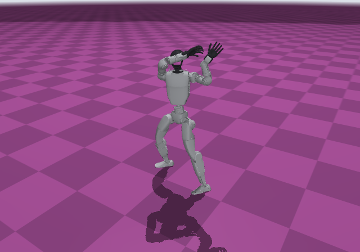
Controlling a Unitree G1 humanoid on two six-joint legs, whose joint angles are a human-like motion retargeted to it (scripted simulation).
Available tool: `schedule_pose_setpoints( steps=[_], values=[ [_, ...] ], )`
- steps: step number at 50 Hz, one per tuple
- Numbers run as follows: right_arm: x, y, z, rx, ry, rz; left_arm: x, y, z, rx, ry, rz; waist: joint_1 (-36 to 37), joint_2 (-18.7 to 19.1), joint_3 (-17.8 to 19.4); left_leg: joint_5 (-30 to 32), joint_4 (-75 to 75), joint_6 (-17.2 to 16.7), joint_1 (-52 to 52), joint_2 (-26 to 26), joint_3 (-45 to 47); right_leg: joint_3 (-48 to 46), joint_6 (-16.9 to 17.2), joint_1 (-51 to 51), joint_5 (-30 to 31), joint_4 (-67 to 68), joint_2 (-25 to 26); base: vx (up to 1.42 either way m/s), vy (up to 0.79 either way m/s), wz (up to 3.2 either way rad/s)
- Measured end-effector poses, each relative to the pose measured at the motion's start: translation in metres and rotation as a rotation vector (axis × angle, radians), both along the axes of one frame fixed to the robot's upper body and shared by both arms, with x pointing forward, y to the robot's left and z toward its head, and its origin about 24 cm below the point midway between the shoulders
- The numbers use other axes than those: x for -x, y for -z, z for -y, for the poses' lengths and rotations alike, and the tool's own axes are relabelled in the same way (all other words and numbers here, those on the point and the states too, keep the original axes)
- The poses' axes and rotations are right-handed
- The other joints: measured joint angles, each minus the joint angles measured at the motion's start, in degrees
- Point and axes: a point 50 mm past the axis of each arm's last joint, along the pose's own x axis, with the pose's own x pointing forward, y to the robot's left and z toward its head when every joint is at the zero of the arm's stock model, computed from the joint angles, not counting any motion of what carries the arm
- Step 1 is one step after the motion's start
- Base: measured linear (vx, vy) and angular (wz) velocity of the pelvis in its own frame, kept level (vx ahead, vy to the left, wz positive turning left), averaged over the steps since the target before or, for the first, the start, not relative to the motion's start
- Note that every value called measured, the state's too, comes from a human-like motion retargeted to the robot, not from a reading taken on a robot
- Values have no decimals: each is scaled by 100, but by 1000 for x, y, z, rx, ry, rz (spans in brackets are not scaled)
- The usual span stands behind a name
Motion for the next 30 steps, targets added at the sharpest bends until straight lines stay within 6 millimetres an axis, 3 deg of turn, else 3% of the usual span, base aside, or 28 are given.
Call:
schedule_pose_setpoints(
  steps=[5, 8, 10, 12, 13, 15, 16, 17, 19, 20, 22, 25, 30],
  values=[
    [12, -6, 9, -22, 18, 74, 11, -25, 15, 67, 28, 116, -1539, 199, -37, 58, 979, -357, 366, 187, 2034, 1837, 624, -540, -165, -549, 613, 9, -47, -307],
    [-16, -21, 11, -47, 99, -75, -20, -28, 6, 114, 61, -81, -3015, 522, 97, 450, 1928, -384, 433, 259, 2875, 2791, 1082, -616, 28, -1013, 1012, 8, -40, -309],
    [-63, -33, 11, -68, 216, -270, -67, -19, -5, 150, 101, -371, -4017, 727, 296, 798, 2646, -426, 396, 267, 3044, 3334, 1329, -493, 182, -1398, 1256, 5, -30, -284],
    [-142, -34, 10, -95, 388, -578, -133, 4, -11, 143, 134, -816, -4851, 829, 550, 1052, 3278, -578, 290, 68, 2677, 3836, 1344, -293, 324, -1821, 1486, 4, -22, -274],
    [-190, -25, 12, -120, 486, -767, -168, 20, -7, 114, 129, -1081, -5158, 811, 681, 1105, 3519, -675, 235, -153, 2358, 4102, 1325, -206, 425, -2035, 1576, 3, -16, -277],
    [-285, 19, 30, -213, 649, -1218, -230, 60, 20, -3, 12, -1643, -5500, 627, 943, 1102, 3835, -827, 175, -724, 1754, 4640, 1453, -60, 655, -2450, 1661, 2, -12, -277],
    [-322, 50, 49, -278, 651, -1477, -255, 83, 46, -144, -149, -1892, -5528, 517, 1089, 1137, 3929, -837, 149, -937, 1608, 4876, 1571, -11, 768, -2630, 1678, 2, -10, -261],
    [-351, 85, 70, -356, 625, -1724, -271, 105, 71, -301, -338, -2078, -5554, 438, 1243, 1211, 4019, -834, 120, -1109, 1508, 5098, 1650, 33, 874, -2801, 1698, 2, -9, -240],
    [-382, 157, 113, -468, 473, -2131, -289, 145, 118, -652, -614, -2191, -5678, 571, 1590, 1541, 4182, -736, 41, -1274, 1535, 5464, 1616, 80, 1040, -3096, 1717, 4, -2, -201],
    [-387, 193, 133, -483, 407, -2284, -292, 161, 138, -743, -685, -2189, -5821, 808, 1764, 1734, 4264, -652, -9, -1339, 1590, 5626, 1565, 83, 1106, -3229, 1698, 8, 4, -156],
    [-382, 237, 173, -499, 249, -2435, -295, 193, 176, -889, -737, -2257, -6304, 1106, 2082, 1908, 4312, -678, -63, -1383, 1635, 5851, 1484, 33, 1191, -3444, 1730, 11, 4, -129],
    [-362, 287, 228, -737, 80, -2507, -281, 256, 247, -1099, -340, -2290, -6853, 679, 2536, 1922, 4088, -777, 68, -1415, 1685, 6160, 1373, -85, 1236, -3658, 1799, 14, 4, -120],
    [-288, 370, 320, -848, 171, -2671, -228, 351, 323, -1353, 59, -2296, -7550, 447, 2838, 1876, 3333, -1205, 507, -1619, 1291, 6675, 1475, -416, 1224, -3665, 2015, 15, 4, -117]
  ],
)
